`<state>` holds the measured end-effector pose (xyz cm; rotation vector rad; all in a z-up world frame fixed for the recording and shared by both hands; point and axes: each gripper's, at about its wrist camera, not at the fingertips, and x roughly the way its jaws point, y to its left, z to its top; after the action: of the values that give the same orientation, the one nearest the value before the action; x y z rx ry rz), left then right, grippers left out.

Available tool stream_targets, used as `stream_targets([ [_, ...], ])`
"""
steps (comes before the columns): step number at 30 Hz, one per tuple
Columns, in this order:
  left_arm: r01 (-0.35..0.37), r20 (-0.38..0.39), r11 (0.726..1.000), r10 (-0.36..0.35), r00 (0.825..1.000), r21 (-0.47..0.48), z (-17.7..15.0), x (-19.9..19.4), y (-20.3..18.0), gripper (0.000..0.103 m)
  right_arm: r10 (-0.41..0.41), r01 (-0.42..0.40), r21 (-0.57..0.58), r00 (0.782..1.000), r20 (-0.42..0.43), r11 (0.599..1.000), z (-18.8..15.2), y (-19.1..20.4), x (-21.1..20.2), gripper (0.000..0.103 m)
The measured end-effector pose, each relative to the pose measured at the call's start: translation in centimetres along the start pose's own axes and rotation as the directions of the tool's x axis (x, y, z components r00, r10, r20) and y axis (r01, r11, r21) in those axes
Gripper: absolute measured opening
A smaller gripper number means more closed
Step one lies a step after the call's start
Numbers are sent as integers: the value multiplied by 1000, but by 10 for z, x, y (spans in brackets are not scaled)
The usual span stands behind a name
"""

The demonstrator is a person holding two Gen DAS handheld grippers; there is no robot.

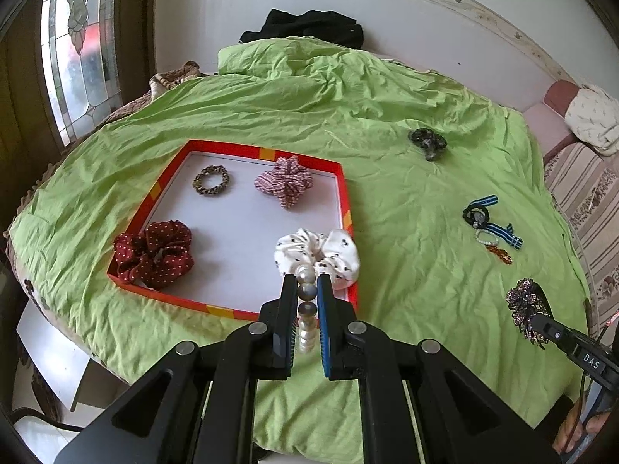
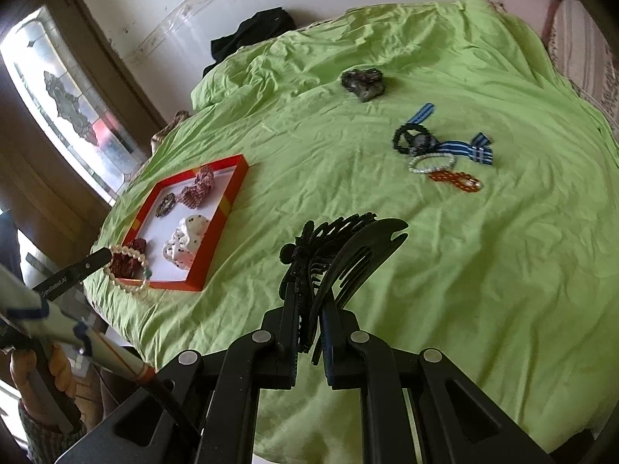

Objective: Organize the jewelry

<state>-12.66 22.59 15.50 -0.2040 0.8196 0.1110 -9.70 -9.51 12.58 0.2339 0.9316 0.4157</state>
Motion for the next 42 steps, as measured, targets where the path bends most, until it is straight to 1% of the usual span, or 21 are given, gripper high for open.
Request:
stream_targets([
  [6, -1, -5, 1000, 1, 1000, -30, 3, 6, 18, 10, 3, -6, -64, 999, -33, 998, 10, 27, 14, 11],
  [11, 25, -5, 999, -25, 1000, -41, 15, 8, 33, 10, 7, -14, -126, 998, -55, 992, 21, 54, 28, 11],
  [17, 92, -20, 995, -92, 996, -39, 48, 11, 55, 10, 41, -54, -227, 997, -63, 973, 37, 101, 43, 11],
  [23, 158, -73, 986, -161, 984, -42, 81, 23, 77, 10, 90, -113, -317, 992, -85, 942, 47, 148, 61, 11],
  [25, 164, -85, 985, -167, 982, -47, 89, 28, 84, 10, 110, -136, -333, 989, -95, 933, 50, 161, 67, 11],
  [29, 131, -93, 990, -135, 987, -42, 99, 41, 94, 10, 153, -187, -369, 981, -119, 910, 56, 191, 81, 11],
  [32, 145, -127, 988, -151, 980, -56, 102, 57, 103, 10, 185, -231, -387, 971, -153, 893, 54, 209, 92, 11],
  [36, 135, -180, 989, -144, 973, -63, 101, 85, 110, 10, 206, -276, -408, 956, -209, 870, 44, 231, 116, 11],
  [39, 126, -207, 989, -139, 968, -73, 97, 104, 114, 10, 213, -305, -395, 942, -259, 867, 36, 238, 137, 11],
  [40, 125, -211, 989, -139, 968, -76, 96, 108, 115, 10, 218, -317, -383, 935, -280, 867, 33, 239, 146, 11],
  [42, 122, -213, 989, -136, 967, -78, 95, 115, 117, 10, 219, -327, -372, 927, -303, 869, 29, 241, 159, 11],
])
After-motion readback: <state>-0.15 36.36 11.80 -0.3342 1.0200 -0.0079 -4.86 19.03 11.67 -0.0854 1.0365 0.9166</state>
